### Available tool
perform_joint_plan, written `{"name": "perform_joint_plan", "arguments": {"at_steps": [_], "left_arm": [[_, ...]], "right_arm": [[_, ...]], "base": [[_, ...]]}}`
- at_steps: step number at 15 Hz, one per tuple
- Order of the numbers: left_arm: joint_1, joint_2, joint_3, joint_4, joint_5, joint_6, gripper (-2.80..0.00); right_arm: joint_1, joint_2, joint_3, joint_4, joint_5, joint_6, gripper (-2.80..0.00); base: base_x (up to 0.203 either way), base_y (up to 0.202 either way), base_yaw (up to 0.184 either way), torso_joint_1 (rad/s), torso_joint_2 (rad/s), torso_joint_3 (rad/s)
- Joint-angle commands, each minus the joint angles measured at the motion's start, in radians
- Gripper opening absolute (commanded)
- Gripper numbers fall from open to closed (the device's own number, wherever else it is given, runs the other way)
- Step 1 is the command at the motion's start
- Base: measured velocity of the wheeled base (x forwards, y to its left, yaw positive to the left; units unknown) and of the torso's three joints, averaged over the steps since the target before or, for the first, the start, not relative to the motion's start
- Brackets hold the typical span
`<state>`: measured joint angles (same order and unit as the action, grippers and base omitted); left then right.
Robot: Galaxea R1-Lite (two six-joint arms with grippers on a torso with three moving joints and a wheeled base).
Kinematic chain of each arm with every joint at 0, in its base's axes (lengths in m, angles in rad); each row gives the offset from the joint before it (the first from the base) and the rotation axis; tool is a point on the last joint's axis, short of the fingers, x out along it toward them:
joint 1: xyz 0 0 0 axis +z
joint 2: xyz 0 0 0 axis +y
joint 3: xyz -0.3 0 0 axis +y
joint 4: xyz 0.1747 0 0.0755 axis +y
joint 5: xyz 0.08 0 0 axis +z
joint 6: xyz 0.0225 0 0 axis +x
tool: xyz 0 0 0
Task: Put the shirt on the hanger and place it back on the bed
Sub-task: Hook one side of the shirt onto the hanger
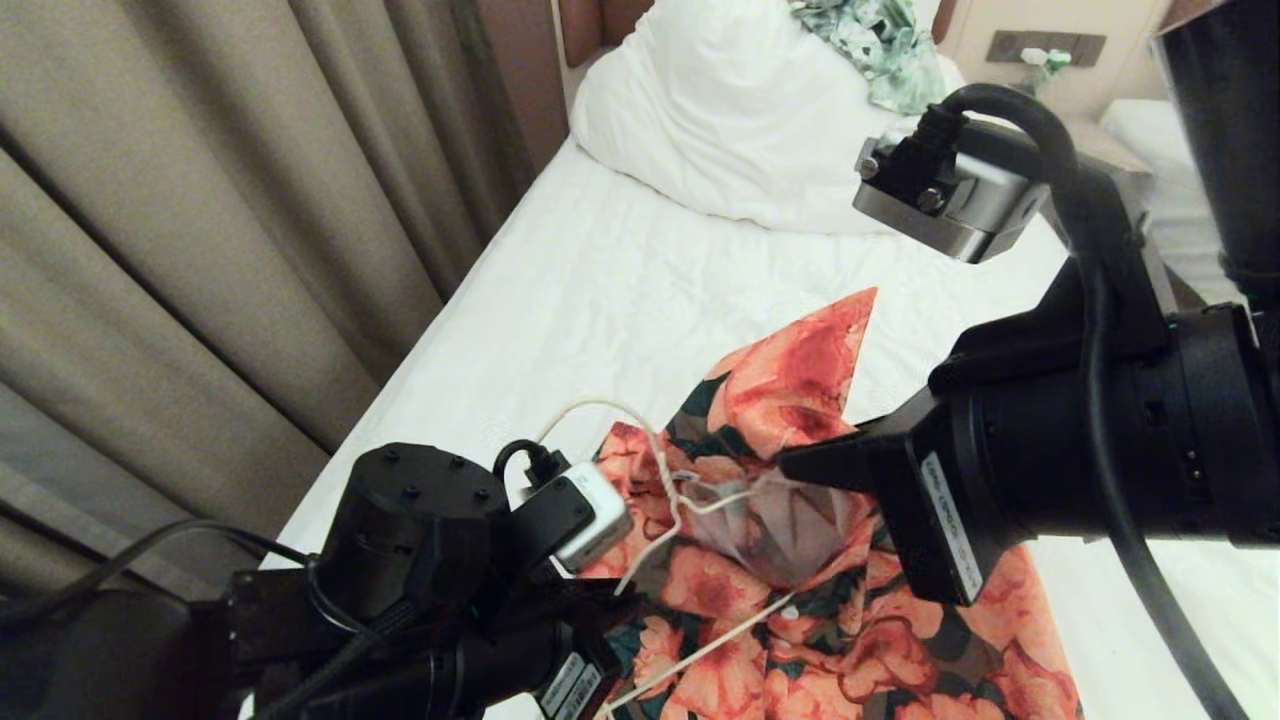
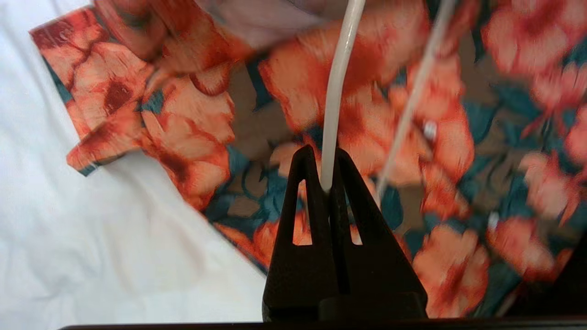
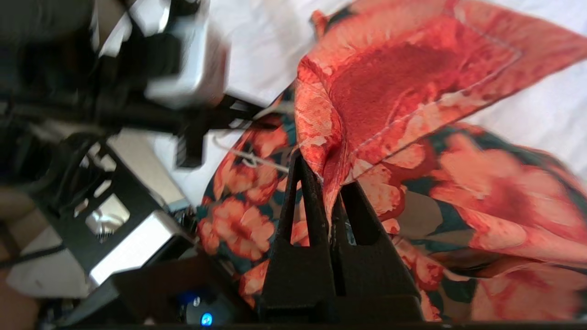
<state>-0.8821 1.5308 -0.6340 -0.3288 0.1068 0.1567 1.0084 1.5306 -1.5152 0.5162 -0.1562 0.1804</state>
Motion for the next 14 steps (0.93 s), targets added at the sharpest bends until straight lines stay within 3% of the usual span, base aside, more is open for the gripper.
{"name": "perform_joint_plan", "arguments": {"at_steps": [1,3,8,11,14], "left_arm": [[0.000,0.013,-0.007,-0.016,0.007,-0.009,-2.80],[-0.003,0.040,-0.009,-0.052,0.034,-0.018,-2.80],[-0.007,0.038,-0.006,-0.101,0.030,-0.048,-2.80],[-0.034,0.035,0.028,-0.229,0.028,-0.068,-2.80],[-0.038,0.007,0.064,-0.359,0.026,-0.069,-2.80]], "right_arm": [[0.014,-0.016,0.044,0.001,0.000,0.001,-2.80],[0.023,-0.017,0.094,-0.003,0.000,-0.001,-2.80],[0.018,-0.070,0.087,-0.022,0.007,0.000,-2.80],[0.016,-0.051,0.091,-0.019,0.047,-0.025,-2.80],[-0.033,-0.023,0.088,-0.019,0.110,-0.109,-2.80]], "base": [[0.000,0.000,0.000,0.000,0.00,0.000],[0.000,0.000,0.000,0.000,0.00,0.000],[0.000,0.000,0.000,0.000,0.00,0.000],[0.000,0.000,0.000,0.000,0.00,0.000],[0.000,0.000,0.000,0.000,0.00,0.000]]}}
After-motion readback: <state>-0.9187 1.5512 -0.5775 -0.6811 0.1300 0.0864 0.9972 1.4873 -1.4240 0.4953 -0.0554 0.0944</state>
